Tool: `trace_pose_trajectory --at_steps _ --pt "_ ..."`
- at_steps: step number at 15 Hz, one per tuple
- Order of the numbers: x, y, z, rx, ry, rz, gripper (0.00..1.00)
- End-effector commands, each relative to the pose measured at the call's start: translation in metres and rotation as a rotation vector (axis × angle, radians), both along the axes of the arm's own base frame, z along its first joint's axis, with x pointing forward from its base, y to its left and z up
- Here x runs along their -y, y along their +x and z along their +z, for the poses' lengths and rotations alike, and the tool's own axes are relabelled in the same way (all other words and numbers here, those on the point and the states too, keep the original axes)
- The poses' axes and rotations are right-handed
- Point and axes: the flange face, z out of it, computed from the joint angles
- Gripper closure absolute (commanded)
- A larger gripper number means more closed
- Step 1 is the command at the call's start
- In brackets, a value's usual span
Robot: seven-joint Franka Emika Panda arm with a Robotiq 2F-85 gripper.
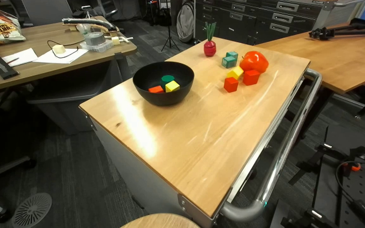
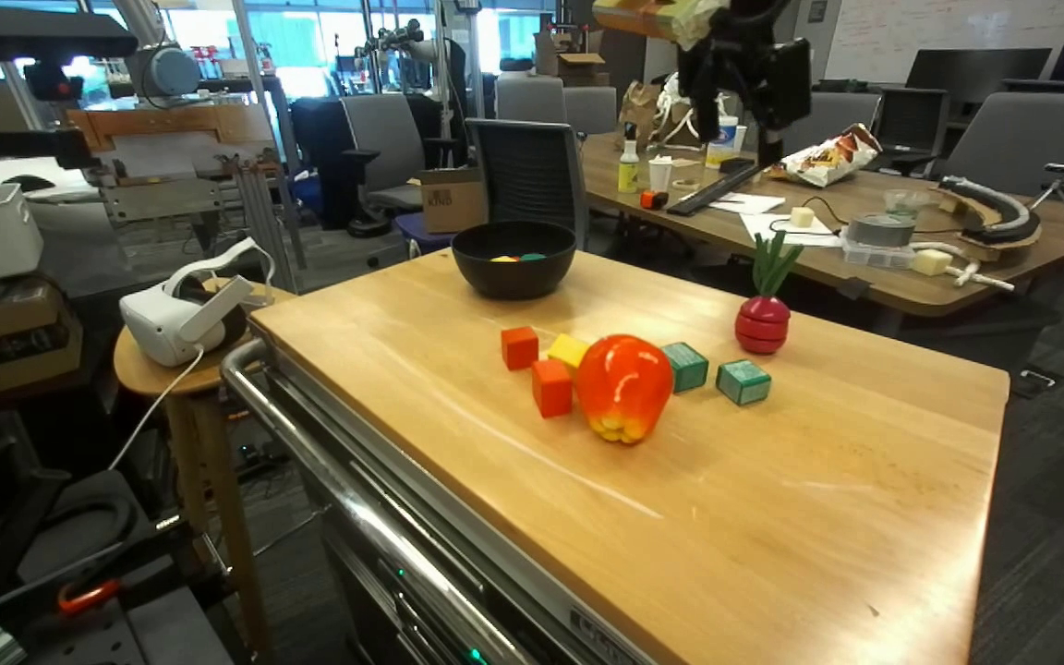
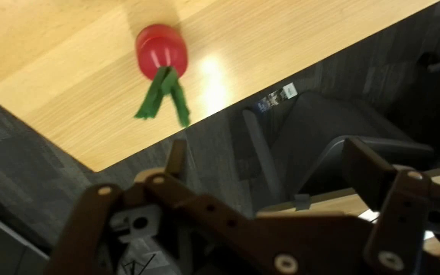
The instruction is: Put all the colored objects on the table in the bowl except the apple- move it backward
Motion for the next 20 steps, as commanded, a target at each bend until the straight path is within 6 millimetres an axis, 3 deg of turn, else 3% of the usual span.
trace_pose_trajectory --at_steps 1,7,11,12,14,20 --pt "0.027 0.004 -0.010 0.048 -0.045 -0.103 0.00" --pt "0.021 0.020 -0.053 -0.042 -0.006 -0.143 0.00" --pt "0.024 0.020 -0.078 -0.118 -0.010 -0.178 0.00" --pt "0.024 0.020 -0.083 -0.129 -0.006 -0.183 0.25" --pt "0.024 0.019 -0.090 -0.144 -0.010 -0.184 0.34" --pt "0.023 0.023 -0.099 -0.145 -0.043 -0.204 0.82"
